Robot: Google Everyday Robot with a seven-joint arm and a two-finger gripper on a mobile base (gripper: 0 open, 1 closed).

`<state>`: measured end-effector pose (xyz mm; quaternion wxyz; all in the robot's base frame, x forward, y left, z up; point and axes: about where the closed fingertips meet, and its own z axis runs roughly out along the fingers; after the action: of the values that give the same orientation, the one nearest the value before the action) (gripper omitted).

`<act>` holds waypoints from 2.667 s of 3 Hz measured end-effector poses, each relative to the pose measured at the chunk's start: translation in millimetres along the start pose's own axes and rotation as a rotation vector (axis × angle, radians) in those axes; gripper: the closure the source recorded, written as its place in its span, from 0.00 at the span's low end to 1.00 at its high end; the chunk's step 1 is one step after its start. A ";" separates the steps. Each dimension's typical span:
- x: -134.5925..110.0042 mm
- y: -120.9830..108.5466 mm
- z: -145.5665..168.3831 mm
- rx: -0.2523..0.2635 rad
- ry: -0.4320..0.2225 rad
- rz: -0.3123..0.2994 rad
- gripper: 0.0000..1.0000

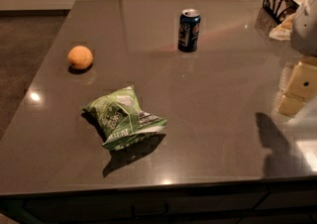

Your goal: Move pepsi can near orange

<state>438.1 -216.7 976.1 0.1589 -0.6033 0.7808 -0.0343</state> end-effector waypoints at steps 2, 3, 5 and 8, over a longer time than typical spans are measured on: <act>-18.3 -30.6 19.9 -0.026 -0.023 0.054 0.00; -37.3 -69.5 44.8 -0.028 -0.061 0.146 0.00; -83.7 -138.7 90.0 0.031 -0.140 0.316 0.00; -143.2 -219.4 145.4 0.120 -0.303 0.519 0.00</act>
Offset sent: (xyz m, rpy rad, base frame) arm 0.0808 0.0256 -0.0189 0.0930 0.0877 -0.0871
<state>716.2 -119.3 921.9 0.3123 -0.3715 0.8728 0.0517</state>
